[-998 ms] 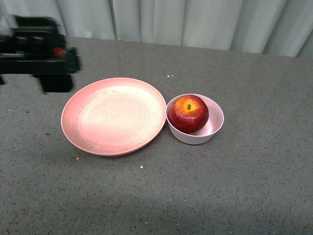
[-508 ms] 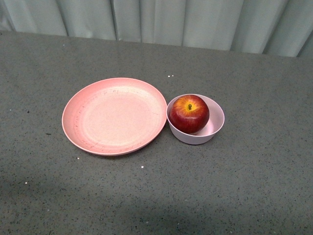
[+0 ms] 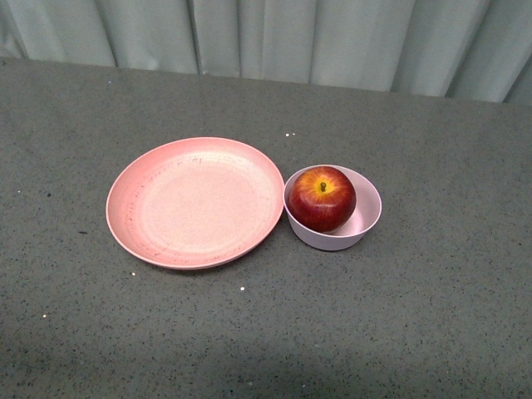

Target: Move apple from plate to bowl

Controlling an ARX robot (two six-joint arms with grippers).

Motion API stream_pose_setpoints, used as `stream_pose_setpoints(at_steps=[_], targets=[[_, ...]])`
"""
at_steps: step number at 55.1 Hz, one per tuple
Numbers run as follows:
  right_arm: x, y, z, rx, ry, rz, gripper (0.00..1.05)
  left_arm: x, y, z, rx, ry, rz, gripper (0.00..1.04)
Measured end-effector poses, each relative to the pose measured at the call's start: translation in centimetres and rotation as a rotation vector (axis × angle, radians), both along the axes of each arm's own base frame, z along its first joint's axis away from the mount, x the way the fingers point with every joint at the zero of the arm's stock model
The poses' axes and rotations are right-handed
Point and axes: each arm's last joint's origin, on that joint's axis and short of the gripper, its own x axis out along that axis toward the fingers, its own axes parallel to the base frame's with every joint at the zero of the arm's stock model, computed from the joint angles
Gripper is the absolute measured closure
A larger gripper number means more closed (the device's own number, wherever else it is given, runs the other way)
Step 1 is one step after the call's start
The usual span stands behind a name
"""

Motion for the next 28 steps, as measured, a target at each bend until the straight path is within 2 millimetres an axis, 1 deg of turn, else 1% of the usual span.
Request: stream_pose_setpoints(at_steps=[28], targets=[[0.0, 0.0, 0.0, 0.0, 0.0, 0.0, 0.09, -1.6, 0.0, 0.3, 0.0, -0.01, 0.002, 1.01]])
